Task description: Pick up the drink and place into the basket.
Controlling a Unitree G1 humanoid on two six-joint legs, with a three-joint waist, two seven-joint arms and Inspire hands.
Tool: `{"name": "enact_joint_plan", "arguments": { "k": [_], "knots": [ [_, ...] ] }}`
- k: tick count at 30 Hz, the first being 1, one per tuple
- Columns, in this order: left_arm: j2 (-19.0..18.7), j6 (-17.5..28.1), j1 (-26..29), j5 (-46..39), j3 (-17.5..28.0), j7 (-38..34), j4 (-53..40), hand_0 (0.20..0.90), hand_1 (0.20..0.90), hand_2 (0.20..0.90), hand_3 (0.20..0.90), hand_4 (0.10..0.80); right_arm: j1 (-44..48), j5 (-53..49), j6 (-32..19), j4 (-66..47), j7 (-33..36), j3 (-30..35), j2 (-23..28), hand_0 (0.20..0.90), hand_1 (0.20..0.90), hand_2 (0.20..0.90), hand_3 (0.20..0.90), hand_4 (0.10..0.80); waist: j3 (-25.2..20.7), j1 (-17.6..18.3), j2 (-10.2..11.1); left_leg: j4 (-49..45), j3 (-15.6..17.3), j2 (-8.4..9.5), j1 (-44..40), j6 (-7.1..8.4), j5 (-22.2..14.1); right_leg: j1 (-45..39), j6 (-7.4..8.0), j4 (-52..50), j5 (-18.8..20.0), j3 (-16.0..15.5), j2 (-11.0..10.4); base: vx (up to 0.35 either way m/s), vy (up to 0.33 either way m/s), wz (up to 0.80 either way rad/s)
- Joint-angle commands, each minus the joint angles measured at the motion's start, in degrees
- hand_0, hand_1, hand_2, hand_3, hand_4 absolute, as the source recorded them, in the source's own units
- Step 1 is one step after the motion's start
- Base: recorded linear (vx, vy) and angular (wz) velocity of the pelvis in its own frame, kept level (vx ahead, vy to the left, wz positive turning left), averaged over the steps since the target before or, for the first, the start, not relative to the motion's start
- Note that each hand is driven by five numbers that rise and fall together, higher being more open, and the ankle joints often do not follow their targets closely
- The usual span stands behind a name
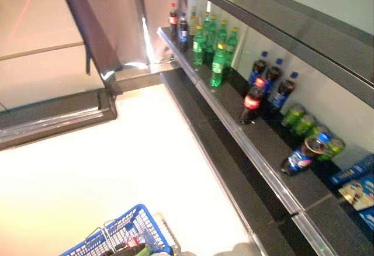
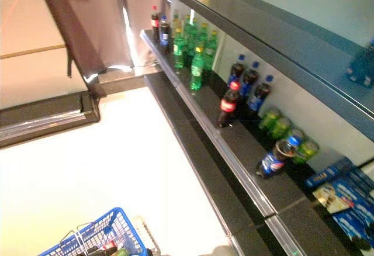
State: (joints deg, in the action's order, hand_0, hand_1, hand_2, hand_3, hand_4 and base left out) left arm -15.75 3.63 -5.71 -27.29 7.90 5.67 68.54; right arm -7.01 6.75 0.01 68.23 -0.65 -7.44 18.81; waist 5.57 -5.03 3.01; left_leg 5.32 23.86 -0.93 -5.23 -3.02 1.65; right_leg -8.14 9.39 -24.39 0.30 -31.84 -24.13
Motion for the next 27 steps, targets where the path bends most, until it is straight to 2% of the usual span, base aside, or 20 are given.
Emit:
{"name": "enact_joint_plan", "arguments": {
  "k": [1,2,3,5,6,7,8,11,13,16,18,21,23,25,26,27],
  "knots": [
    [-3.24,7.02,6.20,-1.24,-1.44,3.71,-6.64,0.300,0.300,0.300,0.200,0.100,0.97,-1.57,0.34,-1.01,1.05,0.64,-0.98,0.900,0.900,0.900,0.900,0.800,-1.40,-0.75,-2.44,-0.32,-2.67,1.57,-1.70,1.39,-3.17,8.91,3.97,-3.58,6.70,6.14,1.34,0.115,0.293,0.63],
    [-3.23,7.02,6.21,-1.25,-1.45,3.71,-6.62,0.300,0.300,0.300,0.200,0.100,0.98,-1.57,0.33,-1.00,1.05,0.65,-0.97,0.900,0.900,0.900,0.900,0.800,-1.45,-0.81,-2.36,-0.32,-2.60,1.68,-1.63,1.35,-3.21,9.17,3.99,-3.86,6.59,6.31,1.18,0.030,0.211,0.63],
    [-3.10,7.50,6.52,-2.28,-2.09,3.38,-6.64,0.300,0.300,0.300,0.200,0.100,1.10,-1.81,0.34,-0.88,1.30,0.78,-0.90,0.900,0.900,0.900,0.900,0.800,-1.39,-0.37,-2.87,-0.32,-2.83,1.73,-1.07,0.66,-2.49,11.26,2.78,-6.31,7.48,7.35,2.09,0.029,0.184,0.58],
    [-2.92,8.04,7.20,-3.33,-3.54,2.85,-6.75,0.300,0.300,0.300,0.200,0.100,1.45,-2.24,-0.42,0.21,1.10,0.71,-0.72,0.900,0.900,0.900,0.900,0.800,-0.70,1.00,-2.81,-0.32,-6.53,2.78,-1.45,0.25,-2.60,14.64,2.21,-8.65,7.51,12.65,7.14,0.097,0.166,0.68],
    [-2.93,8.36,7.49,-3.44,-4.46,2.75,-6.97,0.300,0.300,0.300,0.200,0.100,1.63,-3.14,-0.90,0.63,0.95,0.72,-0.67,0.900,0.900,0.900,0.900,0.800,-0.19,1.25,-2.36,-0.32,-9.14,3.32,-1.69,0.31,-2.40,15.13,1.85,-8.06,7.44,14.20,9.35,0.136,0.045,0.99],
    [-2.86,8.52,7.62,-3.58,-4.81,2.89,-7.15,0.300,0.300,0.300,0.200,0.100,1.82,-3.74,-1.04,0.71,0.89,0.64,-0.63,0.900,0.900,0.900,0.900,0.800,-0.05,1.32,-2.18,-0.32,-11.09,3.53,-1.76,0.36,-2.37,15.42,1.59,-6.96,7.86,15.37,10.53,0.184,0.015,1.11],
    [-2.80,8.61,7.70,-4.13,-5.11,2.87,-7.70,0.300,0.300,0.300,0.200,0.100,2.00,-3.76,-0.96,0.69,0.77,0.57,-0.73,0.900,0.900,0.900,0.900,0.800,0.30,1.62,-1.79,-0.32,-13.16,3.97,-2.25,0.18,-2.88,15.76,1.36,-4.73,8.12,17.50,11.50,0.194,-0.017,1.15],
    [-2.58,8.50,7.97,-4.06,-5.88,2.95,-8.18,0.300,0.300,0.300,0.200,0.100,2.15,-3.86,-0.80,1.46,0.33,0.69,-0.75,0.900,0.900,0.900,0.900,0.800,1.03,2.97,-0.12,-0.38,-15.14,5.56,-3.88,0.42,-3.95,15.32,1.21,8.28,8.11,20.39,14.70,0.252,-0.081,0.96],
    [-2.28,8.33,8.13,-3.85,-6.45,2.43,-8.69,0.300,0.300,0.300,0.200,0.100,1.92,-3.88,-0.59,1.71,0.22,0.63,-0.96,0.900,0.900,0.900,0.900,0.800,1.73,4.09,0.62,-0.62,-16.48,6.58,-5.35,0.55,-5.37,16.63,1.69,15.08,10.21,21.51,14.91,0.311,-0.097,0.68],
    [-2.08,8.79,8.51,-4.06,-6.86,1.41,-8.12,0.300,0.300,0.300,0.200,0.100,1.51,-3.04,-0.54,1.64,0.20,0.77,-1.24,0.900,0.900,0.900,0.900,0.800,3.45,5.89,0.28,-1.88,-19.27,6.70,-7.44,0.70,-7.44,20.86,2.35,22.21,13.00,22.46,14.18,0.381,-0.110,0.52],
    [-2.33,9.34,8.49,-3.64,-7.05,1.71,-7.34,0.300,0.300,0.300,0.200,0.100,1.05,-2.99,-0.75,1.87,0.55,1.17,-1.59,0.900,0.900,0.900,0.900,0.800,4.45,7.41,-0.49,-3.60,-21.53,6.58,-8.31,0.26,-8.86,23.89,2.18,22.85,13.16,25.00,15.11,0.428,-0.095,0.43],
    [-2.58,10.80,8.31,-2.21,-7.11,3.80,-5.16,0.300,0.300,0.300,0.200,0.100,0.16,-4.58,-1.50,3.54,1.58,1.90,-1.49,0.900,0.900,0.900,0.900,0.800,4.51,8.85,-0.42,-7.22,-24.91,7.89,-8.80,-0.46,-11.61,22.12,1.46,22.79,12.26,28.27,16.39,0.433,-0.084,0.61],
    [-2.14,11.55,7.99,-1.68,-6.72,4.40,-4.67,0.300,0.300,0.300,0.200,0.100,-0.07,-4.79,-1.64,4.32,2.06,2.29,-1.37,0.900,0.900,0.900,0.900,0.800,3.61,9.07,-0.46,-7.97,-24.89,8.34,-9.39,0.12,-12.38,20.43,0.97,22.74,12.35,27.81,16.86,0.326,-0.083,1.01],
    [-1.57,11.82,7.45,-0.73,-6.71,5.42,-4.81,0.300,0.300,0.300,0.200,0.100,0.05,-4.96,-1.62,5.23,2.63,2.53,-1.04,0.900,0.900,0.900,0.900,0.800,1.57,9.05,-0.62,-10.18,-22.66,8.28,-10.08,1.27,-13.79,17.35,-0.52,22.31,11.96,25.83,17.37,0.401,-0.122,0.98],
    [-1.43,11.77,7.36,-0.49,-6.73,5.73,-4.94,0.300,0.300,0.300,0.200,0.100,0.20,-5.27,-2.07,5.33,2.64,2.55,-0.88,0.900,0.900,0.900,0.900,0.800,1.01,9.00,-0.81,-11.11,-22.09,8.10,-10.15,1.70,-13.52,16.44,-1.11,22.49,11.61,25.24,17.69,0.316,-0.107,0.52],
    [-1.17,11.76,7.20,-0.15,-6.83,6.08,-5.22,0.300,0.300,0.300,0.200,0.100,0.61,-5.91,-2.37,4.93,2.42,2.68,-0.51,0.900,0.900,0.900,0.900,0.800,-0.05,8.98,-1.15,-13.46,-21.10,7.53,-10.03,2.96,-11.78,15.16,-2.24,22.91,10.66,24.29,18.43,0.294,-0.114,0.41]
  ]
}}
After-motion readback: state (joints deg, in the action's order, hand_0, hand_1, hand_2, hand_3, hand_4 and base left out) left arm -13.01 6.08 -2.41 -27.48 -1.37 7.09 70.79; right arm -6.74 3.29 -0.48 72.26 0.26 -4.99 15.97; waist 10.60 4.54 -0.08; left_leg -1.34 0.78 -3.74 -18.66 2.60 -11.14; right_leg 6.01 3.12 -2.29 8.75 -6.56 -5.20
